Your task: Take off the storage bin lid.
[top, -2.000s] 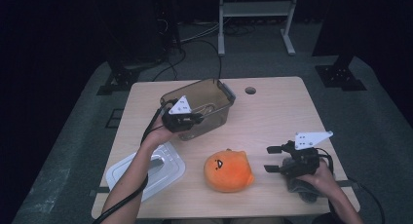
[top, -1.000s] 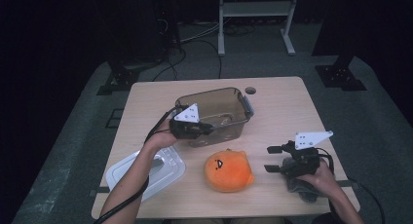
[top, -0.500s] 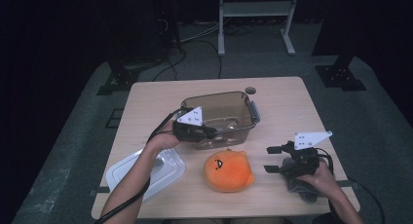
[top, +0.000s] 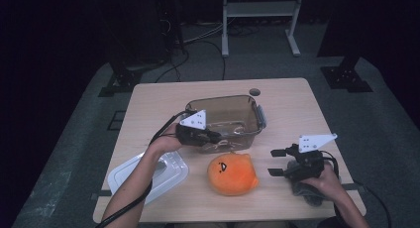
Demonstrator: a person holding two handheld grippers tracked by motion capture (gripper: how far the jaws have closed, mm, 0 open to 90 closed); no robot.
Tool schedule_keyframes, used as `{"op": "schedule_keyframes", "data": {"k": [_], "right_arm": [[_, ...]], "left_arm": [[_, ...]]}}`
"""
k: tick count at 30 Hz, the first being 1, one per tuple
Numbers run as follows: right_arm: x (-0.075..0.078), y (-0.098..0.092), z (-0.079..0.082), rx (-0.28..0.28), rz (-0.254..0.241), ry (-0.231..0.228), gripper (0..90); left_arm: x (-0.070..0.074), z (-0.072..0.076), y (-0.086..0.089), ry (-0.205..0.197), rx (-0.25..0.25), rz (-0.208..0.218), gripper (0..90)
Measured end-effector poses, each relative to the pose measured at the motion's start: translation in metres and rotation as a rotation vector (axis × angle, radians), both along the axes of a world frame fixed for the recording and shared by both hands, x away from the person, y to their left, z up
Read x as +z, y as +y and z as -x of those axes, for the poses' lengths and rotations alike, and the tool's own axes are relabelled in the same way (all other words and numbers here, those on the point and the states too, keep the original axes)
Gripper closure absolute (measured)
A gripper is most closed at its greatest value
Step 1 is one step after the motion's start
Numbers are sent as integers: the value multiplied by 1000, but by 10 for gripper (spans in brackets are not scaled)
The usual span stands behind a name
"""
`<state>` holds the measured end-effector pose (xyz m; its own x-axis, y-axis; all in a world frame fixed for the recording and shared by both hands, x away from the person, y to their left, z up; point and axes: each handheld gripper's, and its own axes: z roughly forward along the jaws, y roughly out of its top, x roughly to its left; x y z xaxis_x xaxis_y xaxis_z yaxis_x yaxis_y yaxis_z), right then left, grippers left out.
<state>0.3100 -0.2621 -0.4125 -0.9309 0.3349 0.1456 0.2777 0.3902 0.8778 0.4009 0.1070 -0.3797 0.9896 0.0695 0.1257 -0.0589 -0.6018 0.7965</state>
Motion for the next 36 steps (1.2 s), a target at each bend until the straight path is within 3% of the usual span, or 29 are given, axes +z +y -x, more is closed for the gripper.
{"op": "schedule_keyframes", "data": {"k": [8,10,12,24,36], "right_arm": [[0,1,0,3,1,0,302],[0,2,-1,3,2,-1,300],[0,2,-1,4,3,-1,300],[3,14,-4,32,-7,-5,282],[6,45,-11,111,-15,2,250]], "left_arm": [[1,0,1,17,-9,17,784],[1,1,2,8,-8,16,684],[0,2,2,13,-18,16,653],[13,8,11,-27,14,103,495],[21,21,31,-50,68,169,402]]}}
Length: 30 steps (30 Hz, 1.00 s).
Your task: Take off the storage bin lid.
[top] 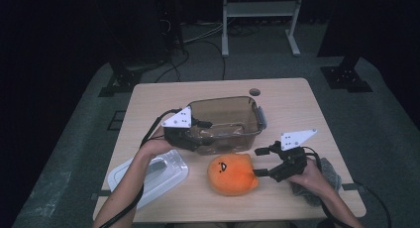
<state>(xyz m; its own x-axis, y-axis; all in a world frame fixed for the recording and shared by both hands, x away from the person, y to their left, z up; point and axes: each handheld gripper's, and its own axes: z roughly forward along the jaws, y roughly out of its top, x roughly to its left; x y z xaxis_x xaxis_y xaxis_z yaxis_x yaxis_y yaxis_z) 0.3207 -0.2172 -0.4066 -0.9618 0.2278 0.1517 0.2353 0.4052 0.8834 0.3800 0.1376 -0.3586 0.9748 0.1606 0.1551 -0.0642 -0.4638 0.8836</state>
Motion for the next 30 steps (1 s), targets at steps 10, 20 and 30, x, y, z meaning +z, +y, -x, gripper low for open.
{"op": "schedule_keyframes", "data": {"k": [10,20,30], "right_arm": [[0,32,-4,67,22,-5,250],[-4,52,-8,103,54,-11,247],[-8,60,-11,105,62,-23,244]], "left_arm": [[4,13,23,5,56,38,320],[-1,25,45,21,108,53,254],[-11,37,62,47,144,69,204]]}}
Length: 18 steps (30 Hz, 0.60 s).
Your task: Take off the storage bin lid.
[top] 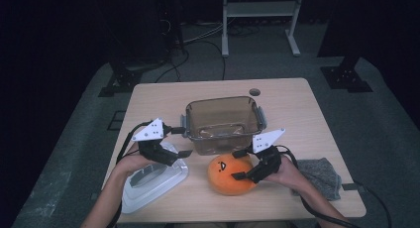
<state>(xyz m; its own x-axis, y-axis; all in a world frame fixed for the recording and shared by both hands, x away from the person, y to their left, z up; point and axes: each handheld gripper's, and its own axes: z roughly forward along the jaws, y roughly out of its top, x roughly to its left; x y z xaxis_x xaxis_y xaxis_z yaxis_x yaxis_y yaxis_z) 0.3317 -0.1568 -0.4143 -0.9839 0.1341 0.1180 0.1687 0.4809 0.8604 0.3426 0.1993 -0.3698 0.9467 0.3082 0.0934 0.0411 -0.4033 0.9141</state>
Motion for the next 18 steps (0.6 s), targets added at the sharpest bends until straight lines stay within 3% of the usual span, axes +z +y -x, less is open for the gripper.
{"op": "schedule_keyframes", "data": {"k": [18], "right_arm": [[-2,8,-4,0,18,-8,240]], "left_arm": [[-14,14,15,12,26,5,190]]}}
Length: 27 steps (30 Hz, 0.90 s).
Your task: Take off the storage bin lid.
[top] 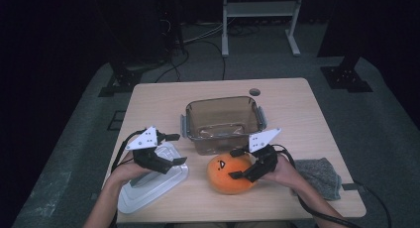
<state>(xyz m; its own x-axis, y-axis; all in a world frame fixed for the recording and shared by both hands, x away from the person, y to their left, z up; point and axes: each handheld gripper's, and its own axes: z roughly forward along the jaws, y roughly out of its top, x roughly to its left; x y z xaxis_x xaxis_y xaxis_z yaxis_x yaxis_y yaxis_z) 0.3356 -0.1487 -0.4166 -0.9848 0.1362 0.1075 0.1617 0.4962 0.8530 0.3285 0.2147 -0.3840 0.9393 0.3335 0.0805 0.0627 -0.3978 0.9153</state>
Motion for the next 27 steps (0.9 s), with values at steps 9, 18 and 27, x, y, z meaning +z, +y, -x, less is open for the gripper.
{"op": "schedule_keyframes", "data": {"k": [9,18,27], "right_arm": [[-8,5,2,11,40,10,322],[-13,6,6,35,71,3,479],[-16,7,10,39,86,17,634]], "left_arm": [[-8,5,6,11,7,3,184],[-14,7,8,12,14,14,183],[-22,9,5,14,7,19,182]]}}
